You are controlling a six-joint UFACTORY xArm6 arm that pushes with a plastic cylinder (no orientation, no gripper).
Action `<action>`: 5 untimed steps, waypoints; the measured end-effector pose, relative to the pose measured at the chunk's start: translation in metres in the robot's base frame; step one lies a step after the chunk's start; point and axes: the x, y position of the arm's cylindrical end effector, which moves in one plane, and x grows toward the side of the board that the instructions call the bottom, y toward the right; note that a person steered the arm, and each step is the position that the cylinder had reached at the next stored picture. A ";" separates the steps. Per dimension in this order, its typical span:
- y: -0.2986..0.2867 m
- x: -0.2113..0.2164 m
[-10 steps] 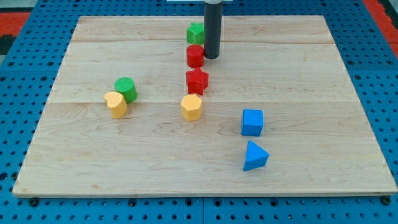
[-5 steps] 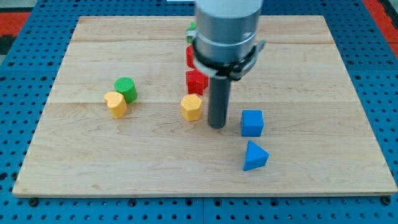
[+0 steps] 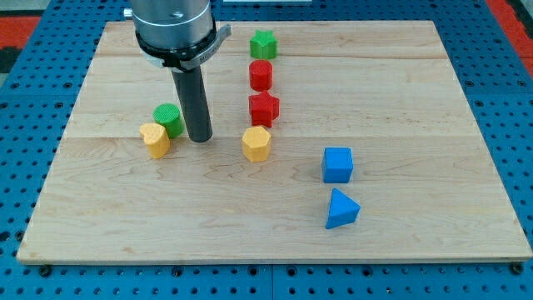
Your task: Push the green circle left a bit
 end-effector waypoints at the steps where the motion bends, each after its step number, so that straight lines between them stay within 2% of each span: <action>1: -0.007 -0.016; 3: -0.017 -0.040; 5: -0.035 -0.043</action>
